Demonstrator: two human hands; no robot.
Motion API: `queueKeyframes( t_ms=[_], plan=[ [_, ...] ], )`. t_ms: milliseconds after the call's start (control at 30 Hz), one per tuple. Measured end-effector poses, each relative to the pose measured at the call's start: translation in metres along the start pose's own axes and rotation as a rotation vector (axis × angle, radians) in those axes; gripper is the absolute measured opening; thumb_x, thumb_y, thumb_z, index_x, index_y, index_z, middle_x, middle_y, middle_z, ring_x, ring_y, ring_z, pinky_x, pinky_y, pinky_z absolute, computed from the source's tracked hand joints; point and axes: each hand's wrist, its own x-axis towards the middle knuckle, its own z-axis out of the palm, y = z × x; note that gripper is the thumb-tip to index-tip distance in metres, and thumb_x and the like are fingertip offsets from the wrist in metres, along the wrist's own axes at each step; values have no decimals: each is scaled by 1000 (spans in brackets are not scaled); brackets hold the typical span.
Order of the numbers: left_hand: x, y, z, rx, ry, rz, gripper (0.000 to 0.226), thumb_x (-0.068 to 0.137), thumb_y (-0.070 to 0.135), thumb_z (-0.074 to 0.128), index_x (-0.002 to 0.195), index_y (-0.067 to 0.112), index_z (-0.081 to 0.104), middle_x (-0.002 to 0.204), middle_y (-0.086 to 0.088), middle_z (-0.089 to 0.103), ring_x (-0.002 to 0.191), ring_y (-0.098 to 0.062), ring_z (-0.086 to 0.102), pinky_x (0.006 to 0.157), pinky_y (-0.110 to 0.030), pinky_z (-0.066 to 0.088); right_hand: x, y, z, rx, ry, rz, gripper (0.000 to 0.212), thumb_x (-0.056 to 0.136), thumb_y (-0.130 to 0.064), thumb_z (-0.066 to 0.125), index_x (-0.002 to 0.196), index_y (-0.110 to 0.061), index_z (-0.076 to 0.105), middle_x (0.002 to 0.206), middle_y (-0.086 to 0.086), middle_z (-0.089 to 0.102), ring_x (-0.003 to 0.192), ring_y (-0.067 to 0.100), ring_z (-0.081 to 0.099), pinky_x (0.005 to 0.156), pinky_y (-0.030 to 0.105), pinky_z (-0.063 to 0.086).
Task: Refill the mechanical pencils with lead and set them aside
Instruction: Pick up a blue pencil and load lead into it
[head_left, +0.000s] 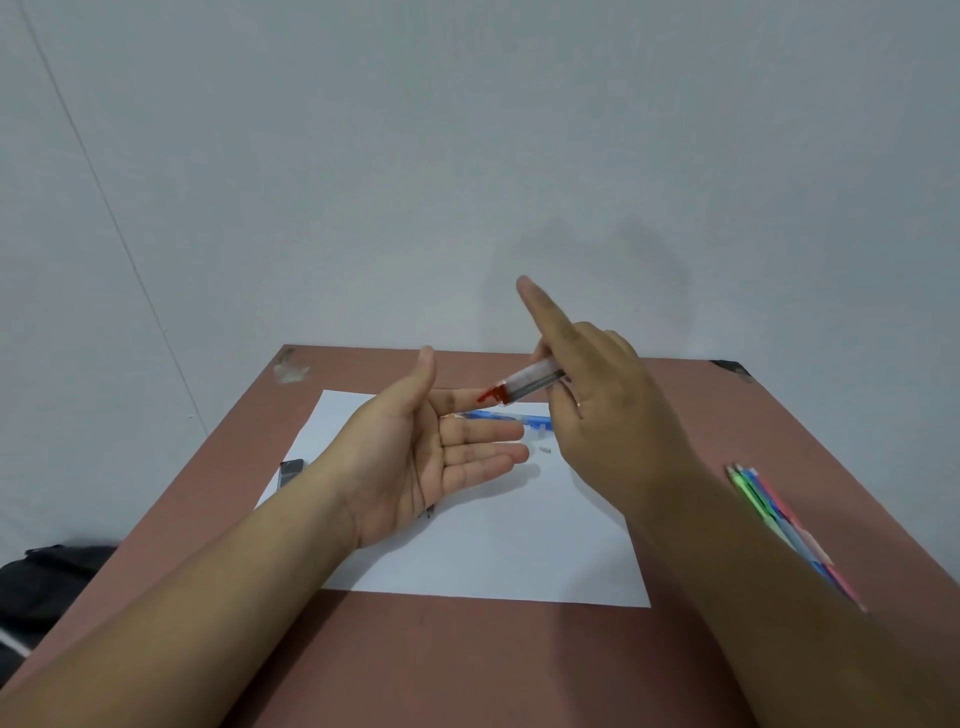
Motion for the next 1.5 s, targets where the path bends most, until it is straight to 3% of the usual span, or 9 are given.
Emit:
queueKeyframes(
  t_ms=[133, 267, 400, 533, 767, 933, 1033, 1167, 1500],
  plan=[
    [0, 1, -1, -22, -15, -3, 89, 94, 74, 29, 128, -3, 58, 121, -29, 67, 111, -44, 67, 92, -45, 57, -3, 8, 4, 18, 67, -98, 68, 77, 14, 48, 126, -26, 71, 102, -6, 62, 93, 22, 55, 75, 37, 54],
    [1, 2, -4, -63, -29, -4, 98, 90, 79, 30, 132, -6, 55, 123, -30, 66, 113, -45, 66, 95, -47, 55, -3, 3, 3, 35, 31, -51, 85, 86, 8, 46, 151, -46, 37, 99, -34, 51, 93, 8, 49, 82, 16, 45],
    [2, 1, -6, -93, -61, -13, 101, 88, 81, 31, 134, -7, 53, 126, -30, 64, 116, -45, 64, 98, -48, 52, -2, 6, 4, 28, 67, -100, 66, 81, 14, 51, 130, -27, 68, 103, -15, 63, 95, 17, 55, 81, 34, 54],
    [2, 0, -7, -118, -70, -33, 102, 87, 82, 34, 134, -6, 53, 126, -30, 64, 116, -45, 64, 99, -49, 53, 0, 0, 1, -47, 45, -57, 86, 87, 9, 59, 155, -36, 34, 93, -19, 55, 86, 12, 47, 75, 24, 44],
    [2, 1, -10, -139, -73, -22, 106, 86, 83, 34, 139, -8, 47, 129, -31, 62, 117, -45, 64, 102, -49, 52, 7, -2, -1, -160, -45, -128, 98, 86, 6, 64, 158, -45, 21, 90, -18, 52, 85, 11, 41, 60, 36, 53],
    [3, 2, -14, -147, -95, -6, 106, 86, 84, 32, 133, -7, 55, 129, -28, 63, 118, -46, 63, 104, -48, 50, 14, 6, -3, -179, -147, -248, 76, 68, 22, 65, 120, -32, 71, 102, -11, 67, 91, 22, 54, 56, 46, 55],
    [2, 1, -13, -128, -89, -9, 107, 84, 85, 33, 134, -7, 55, 130, -29, 63, 117, -46, 64, 105, -49, 50, 18, -1, -9, -277, -206, -245, 104, 75, 16, 68, 154, -42, 35, 99, -12, 64, 87, 18, 49, 59, 42, 57],
    [2, 0, -11, -116, -73, -17, 107, 83, 86, 34, 133, -6, 57, 130, -28, 63, 115, -46, 65, 102, -47, 52, 23, -8, -17, -279, -257, -181, 126, 81, 10, 66, 151, -62, -10, 90, -13, 59, 87, 16, 46, 59, 42, 56],
    [3, 1, -12, -151, -60, 8, 107, 84, 84, 37, 133, -9, 55, 129, -29, 63, 115, -46, 65, 107, -51, 47, 12, -6, -12, -320, -220, -172, 96, 71, 7, 84, 151, -30, 45, 104, -5, 71, 86, 19, 58, 63, 36, 61]
  ],
)
